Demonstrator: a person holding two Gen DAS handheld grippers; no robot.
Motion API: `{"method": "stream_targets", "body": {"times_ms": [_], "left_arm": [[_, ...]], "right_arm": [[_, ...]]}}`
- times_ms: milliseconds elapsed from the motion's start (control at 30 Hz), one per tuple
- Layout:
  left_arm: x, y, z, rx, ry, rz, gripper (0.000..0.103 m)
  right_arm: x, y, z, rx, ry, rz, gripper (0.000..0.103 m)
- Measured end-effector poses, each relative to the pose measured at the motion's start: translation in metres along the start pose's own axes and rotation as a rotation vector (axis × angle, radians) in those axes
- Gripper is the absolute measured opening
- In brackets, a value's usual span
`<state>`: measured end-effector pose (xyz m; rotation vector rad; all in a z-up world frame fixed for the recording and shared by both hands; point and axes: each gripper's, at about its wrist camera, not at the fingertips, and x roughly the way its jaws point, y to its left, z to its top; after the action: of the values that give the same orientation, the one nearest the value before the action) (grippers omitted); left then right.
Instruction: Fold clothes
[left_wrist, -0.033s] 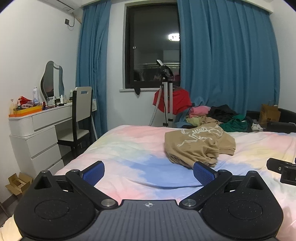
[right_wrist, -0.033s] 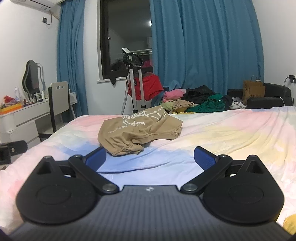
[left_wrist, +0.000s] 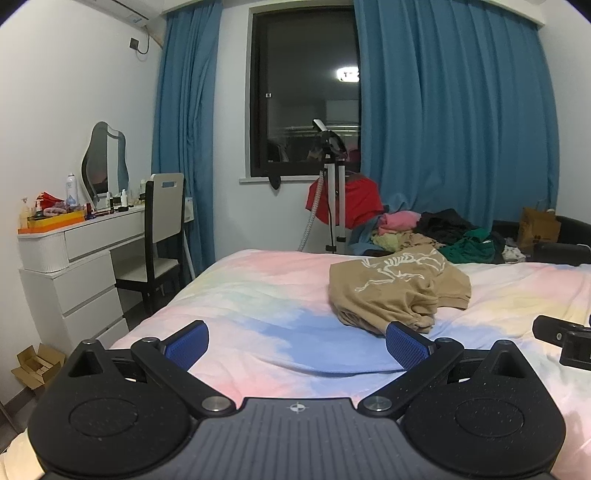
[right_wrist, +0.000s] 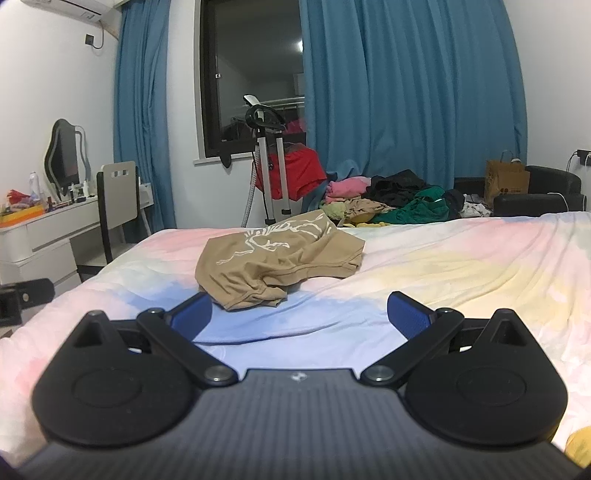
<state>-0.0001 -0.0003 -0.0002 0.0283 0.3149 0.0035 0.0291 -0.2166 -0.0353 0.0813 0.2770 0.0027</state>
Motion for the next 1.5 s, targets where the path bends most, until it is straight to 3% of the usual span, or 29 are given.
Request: {"method": "stream_targets", "body": {"times_ms": [567, 1500], "left_arm": [[-0.004, -0.002, 0.000, 0.058, -0.023, -0.004, 0.103], [-0.006, -0.002, -0.001, 0.053, -0.021, -0.007, 0.103]], "right_arm": [[0.002, -0.004, -0.001, 0.016, 0.011, -0.002, 0.103], [-0.002, -0.003, -0.002, 0.019, 0.009, -0.018, 0.103]]}}
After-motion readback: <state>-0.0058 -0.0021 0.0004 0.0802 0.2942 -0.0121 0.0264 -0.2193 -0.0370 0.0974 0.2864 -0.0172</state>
